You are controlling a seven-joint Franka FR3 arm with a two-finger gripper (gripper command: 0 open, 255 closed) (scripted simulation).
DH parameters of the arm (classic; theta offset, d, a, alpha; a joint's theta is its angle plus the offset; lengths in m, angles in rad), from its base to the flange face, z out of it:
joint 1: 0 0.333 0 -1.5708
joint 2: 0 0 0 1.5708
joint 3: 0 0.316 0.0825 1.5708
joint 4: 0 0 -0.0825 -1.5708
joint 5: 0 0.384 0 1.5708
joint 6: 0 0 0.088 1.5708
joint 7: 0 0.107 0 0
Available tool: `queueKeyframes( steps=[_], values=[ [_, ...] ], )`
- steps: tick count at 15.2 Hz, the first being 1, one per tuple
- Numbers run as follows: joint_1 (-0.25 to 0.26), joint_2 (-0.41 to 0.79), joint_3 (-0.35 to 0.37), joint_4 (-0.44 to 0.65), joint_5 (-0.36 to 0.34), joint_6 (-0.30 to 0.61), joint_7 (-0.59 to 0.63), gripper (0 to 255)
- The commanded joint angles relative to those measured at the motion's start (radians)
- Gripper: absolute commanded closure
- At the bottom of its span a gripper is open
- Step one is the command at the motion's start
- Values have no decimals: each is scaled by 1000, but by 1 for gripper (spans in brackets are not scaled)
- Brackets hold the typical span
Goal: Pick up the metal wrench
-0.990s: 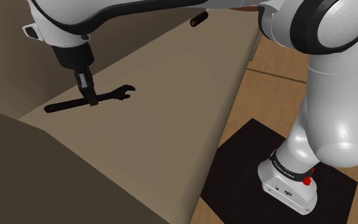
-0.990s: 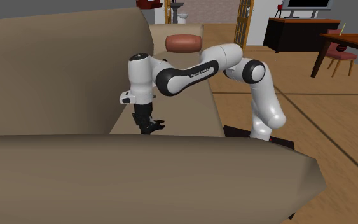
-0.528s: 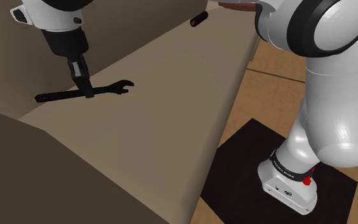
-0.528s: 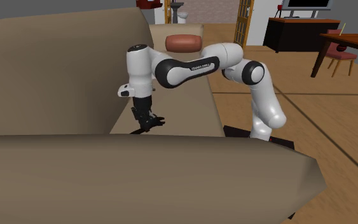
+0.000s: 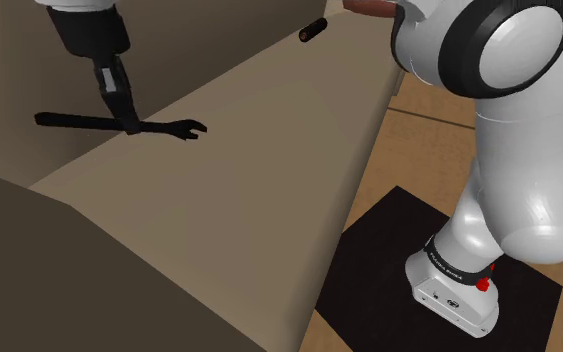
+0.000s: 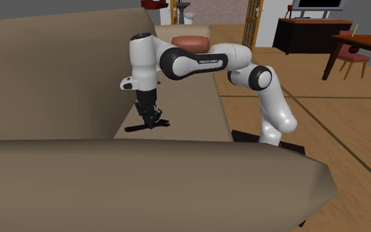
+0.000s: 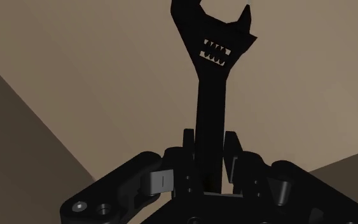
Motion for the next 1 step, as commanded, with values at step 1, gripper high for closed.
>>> queueKeyframes(
  steps=[1],
  values=[
    [3,6,0,17,-2,-11,0,255]
  ],
)
